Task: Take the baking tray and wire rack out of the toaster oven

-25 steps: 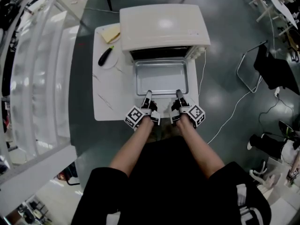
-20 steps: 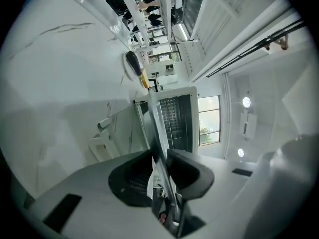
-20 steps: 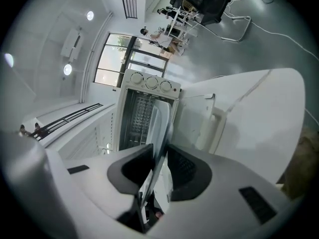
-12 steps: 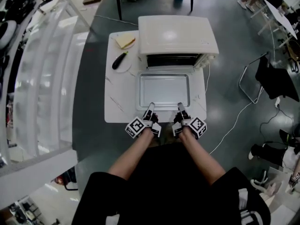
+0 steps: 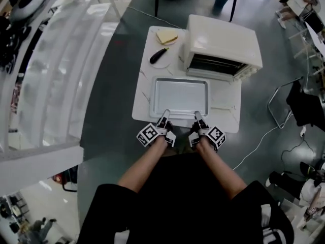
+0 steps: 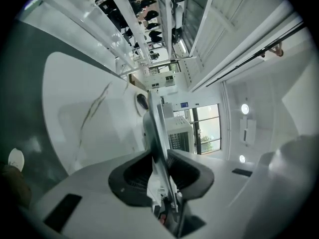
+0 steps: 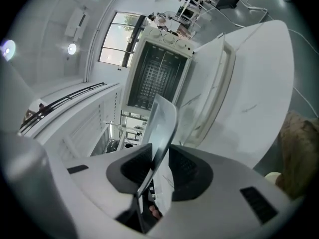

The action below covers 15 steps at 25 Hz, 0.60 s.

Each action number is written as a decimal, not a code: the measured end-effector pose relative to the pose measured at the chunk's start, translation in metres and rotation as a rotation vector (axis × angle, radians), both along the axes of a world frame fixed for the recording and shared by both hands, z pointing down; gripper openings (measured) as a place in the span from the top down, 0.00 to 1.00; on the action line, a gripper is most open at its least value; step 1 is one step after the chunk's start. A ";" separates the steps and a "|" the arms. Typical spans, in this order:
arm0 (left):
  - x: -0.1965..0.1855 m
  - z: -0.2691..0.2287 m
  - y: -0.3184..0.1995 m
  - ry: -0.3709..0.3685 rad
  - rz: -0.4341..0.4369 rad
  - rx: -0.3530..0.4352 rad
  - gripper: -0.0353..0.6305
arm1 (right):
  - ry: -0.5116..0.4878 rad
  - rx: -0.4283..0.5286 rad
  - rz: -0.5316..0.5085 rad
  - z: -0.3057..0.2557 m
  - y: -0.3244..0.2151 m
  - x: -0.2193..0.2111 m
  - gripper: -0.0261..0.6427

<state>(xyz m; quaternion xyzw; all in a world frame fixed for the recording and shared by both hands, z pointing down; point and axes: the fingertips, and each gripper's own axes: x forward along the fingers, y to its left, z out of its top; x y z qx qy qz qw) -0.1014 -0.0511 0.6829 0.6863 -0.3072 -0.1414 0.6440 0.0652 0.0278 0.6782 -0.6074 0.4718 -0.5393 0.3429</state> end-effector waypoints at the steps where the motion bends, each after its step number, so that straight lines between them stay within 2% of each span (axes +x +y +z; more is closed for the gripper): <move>1: -0.010 0.000 -0.003 -0.001 -0.012 0.001 0.79 | 0.000 -0.003 -0.013 0.000 -0.004 -0.009 0.78; 6: -0.045 0.003 -0.014 -0.012 -0.065 -0.002 0.79 | -0.010 -0.016 -0.075 0.006 -0.020 -0.042 0.78; 15: -0.112 0.027 -0.037 -0.048 -0.103 -0.007 0.79 | 0.002 -0.075 -0.156 0.031 -0.046 -0.109 0.77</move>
